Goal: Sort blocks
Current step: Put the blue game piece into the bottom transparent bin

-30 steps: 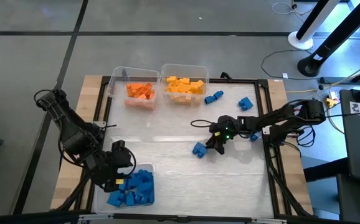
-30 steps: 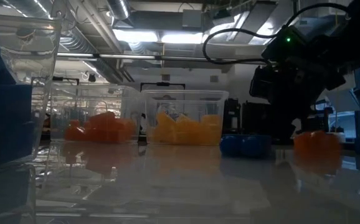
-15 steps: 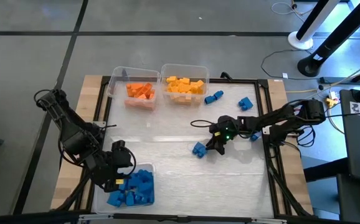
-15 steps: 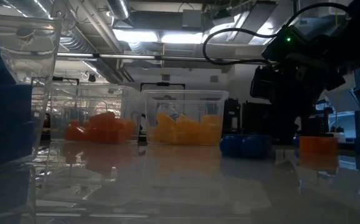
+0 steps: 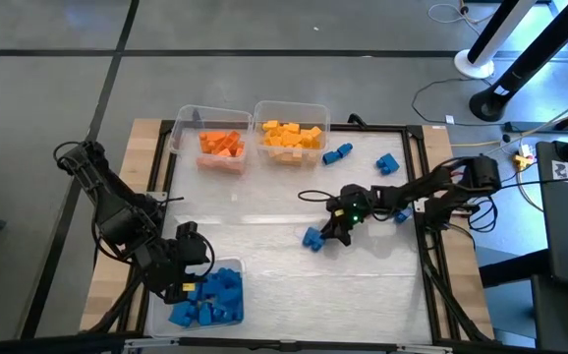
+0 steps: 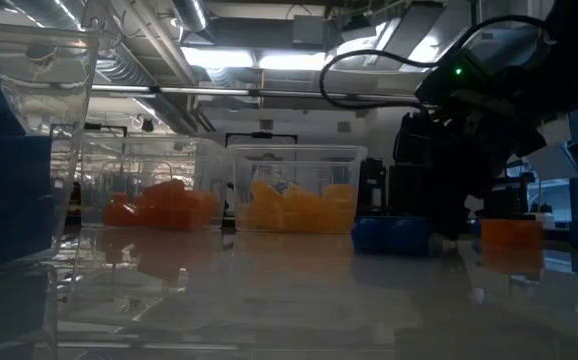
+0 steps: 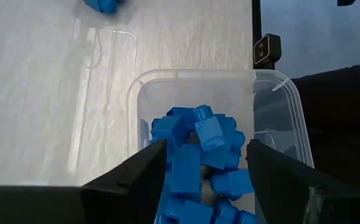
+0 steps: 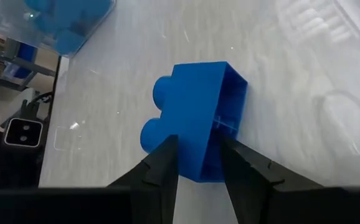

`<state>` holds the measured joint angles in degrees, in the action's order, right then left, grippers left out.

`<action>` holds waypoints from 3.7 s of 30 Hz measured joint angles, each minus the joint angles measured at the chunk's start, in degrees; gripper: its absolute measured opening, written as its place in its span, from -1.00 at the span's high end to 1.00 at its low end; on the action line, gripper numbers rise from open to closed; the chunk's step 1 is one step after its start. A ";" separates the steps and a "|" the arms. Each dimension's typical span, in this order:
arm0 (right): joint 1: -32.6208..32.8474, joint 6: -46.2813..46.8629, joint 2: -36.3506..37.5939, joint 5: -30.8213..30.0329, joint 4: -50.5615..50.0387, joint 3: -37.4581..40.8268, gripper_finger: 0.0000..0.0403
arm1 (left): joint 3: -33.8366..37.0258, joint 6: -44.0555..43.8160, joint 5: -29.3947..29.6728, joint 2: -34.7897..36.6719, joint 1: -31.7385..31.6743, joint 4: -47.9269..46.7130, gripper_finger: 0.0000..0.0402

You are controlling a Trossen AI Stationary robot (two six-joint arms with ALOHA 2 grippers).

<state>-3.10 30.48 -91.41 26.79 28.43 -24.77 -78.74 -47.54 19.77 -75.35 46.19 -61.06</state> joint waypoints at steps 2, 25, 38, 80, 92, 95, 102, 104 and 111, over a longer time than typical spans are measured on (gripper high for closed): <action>1.12 -0.01 -0.40 -0.10 0.88 -0.02 0.41 | 0.00 0.20 0.00 0.00 0.00 0.00 -0.03; 10.04 -0.33 -0.58 -9.30 2.13 -1.64 0.96 | 0.01 1.52 0.37 -0.02 0.02 0.02 -0.03; 9.98 -0.44 -0.58 -9.44 2.01 -1.60 0.92 | 0.02 2.58 11.56 -0.02 -1.28 1.18 -0.03; 9.84 -0.83 -0.65 -8.11 1.82 -1.53 0.85 | 0.02 46.09 -8.07 -44.49 -25.44 53.07 -0.03; 9.87 -0.76 -0.71 -6.98 1.54 -1.46 0.33 | 0.02 46.33 -8.14 -45.46 -25.77 54.43 -0.03; 9.89 -0.74 -0.73 -4.53 1.55 -1.46 0.33 | 0.02 46.31 -7.93 -45.96 -26.61 54.04 -0.03; 9.86 1.11 -0.73 -1.18 2.29 -1.38 0.39 | 0.02 45.25 -8.07 -46.47 -28.28 54.14 -0.03; 9.83 1.22 -0.73 -1.16 2.44 -1.36 0.39 | 0.07 45.22 -8.09 -46.47 -28.55 54.51 -0.03; 9.88 6.60 -0.73 -0.21 2.64 -1.36 0.40 | 0.09 44.65 -7.87 -46.58 -28.89 55.52 -0.03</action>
<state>6.77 37.08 -92.14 26.58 31.06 -26.13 -78.65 -2.90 11.90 -121.93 17.30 -5.54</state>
